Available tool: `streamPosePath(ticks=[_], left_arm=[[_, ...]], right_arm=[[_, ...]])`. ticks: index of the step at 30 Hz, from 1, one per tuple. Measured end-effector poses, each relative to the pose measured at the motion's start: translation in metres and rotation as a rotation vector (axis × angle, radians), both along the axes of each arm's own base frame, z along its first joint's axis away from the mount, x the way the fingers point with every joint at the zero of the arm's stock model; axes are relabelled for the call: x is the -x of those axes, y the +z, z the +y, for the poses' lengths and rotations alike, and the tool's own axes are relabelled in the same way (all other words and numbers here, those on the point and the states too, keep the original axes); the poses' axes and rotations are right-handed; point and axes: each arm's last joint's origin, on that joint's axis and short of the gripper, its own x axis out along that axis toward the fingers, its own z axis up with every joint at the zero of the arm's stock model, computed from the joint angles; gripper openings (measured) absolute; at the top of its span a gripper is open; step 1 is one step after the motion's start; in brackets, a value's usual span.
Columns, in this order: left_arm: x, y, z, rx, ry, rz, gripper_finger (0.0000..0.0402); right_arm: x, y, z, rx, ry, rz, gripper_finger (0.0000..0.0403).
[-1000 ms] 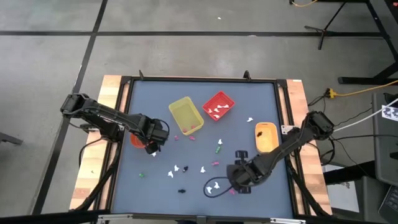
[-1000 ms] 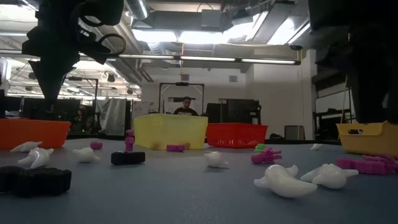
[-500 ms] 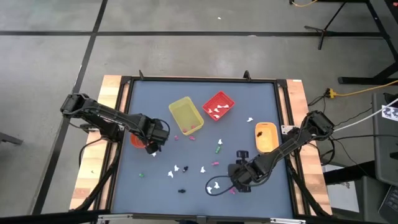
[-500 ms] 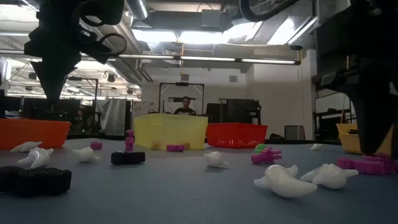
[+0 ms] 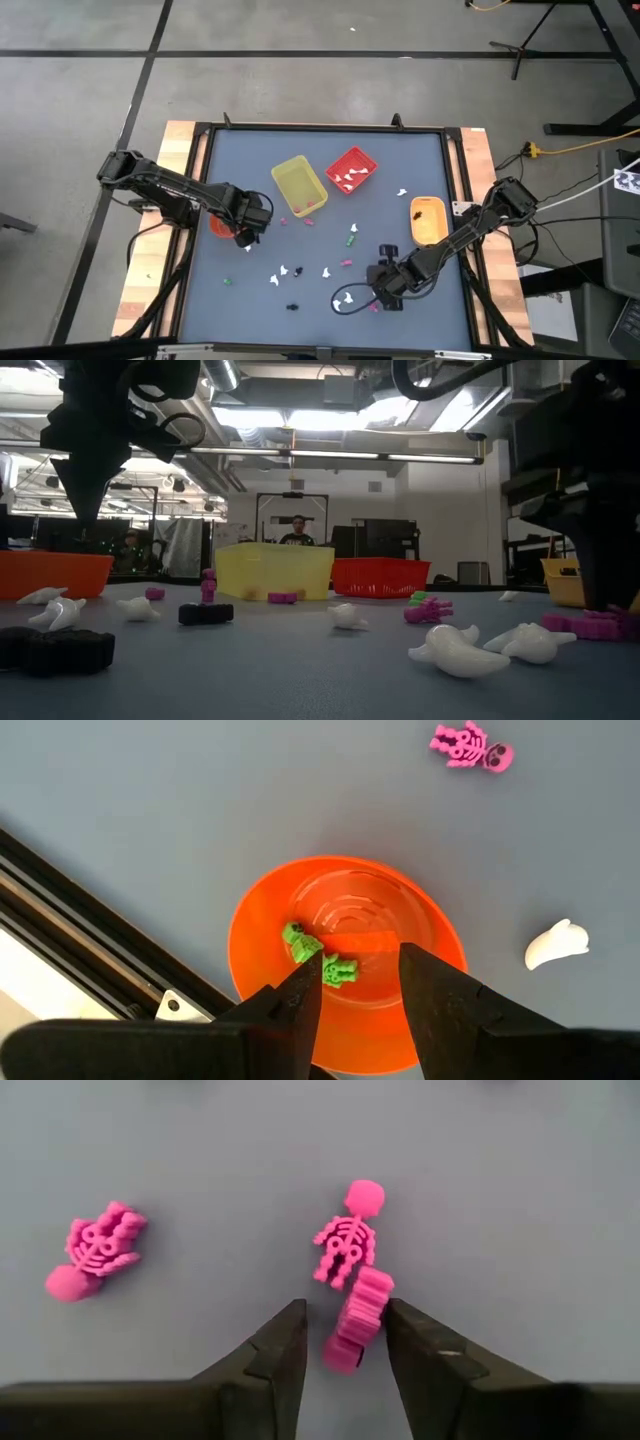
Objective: Sort Halloween decoration
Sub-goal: Put the pink skeleton toy into the yellow bin
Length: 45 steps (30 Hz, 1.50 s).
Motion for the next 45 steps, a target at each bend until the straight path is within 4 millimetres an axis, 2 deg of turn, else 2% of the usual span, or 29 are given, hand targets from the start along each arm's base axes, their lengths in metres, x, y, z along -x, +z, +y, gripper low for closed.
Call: streamPosePath(ticks=[7,11,14,19,25,31,36,41,45], left_arm=[[0.0,0.0,0.0,0.0,0.0,-0.001,0.0118],[0.0,0.0,0.0,0.0,0.0,-0.001,0.0118],[-0.001,0.0,0.0,0.001,0.0,-0.008,0.0118],[-0.003,0.0,0.0,0.005,0.0,-0.027,0.0118],[-0.005,-0.001,-0.001,0.008,0.0,-0.048,0.0118],[-0.009,-0.001,-0.002,0.014,-0.001,-0.094,0.0118],[-0.015,-0.001,-0.002,0.02,-0.001,-0.153,0.0118],[-0.02,-0.001,-0.004,0.031,-0.001,-0.209,0.0118],[-0.023,-0.001,-0.004,0.036,-0.001,-0.238,0.0118]], right_arm=[[0.0,0.0,0.0,0.004,0.002,0.0,0.0043],[0.0,0.0,0.0,0.01,0.017,-0.002,0.0012],[0.0,0.001,0.0,0.022,0.055,-0.005,0.0014],[-0.011,0.009,-0.009,0.048,0.08,0.005,0.0055],[-0.039,0.03,-0.032,0.121,0.164,-0.046,0.0066],[-0.075,0.06,-0.062,0.195,0.281,-0.173,0.0046],[-0.103,0.077,-0.096,0.269,0.315,-0.331,0.0026],[-0.112,0.08,-0.127,0.228,0.279,-0.372,0.0004],[-0.109,0.077,-0.133,0.079,0.278,-0.326,0.0005]])
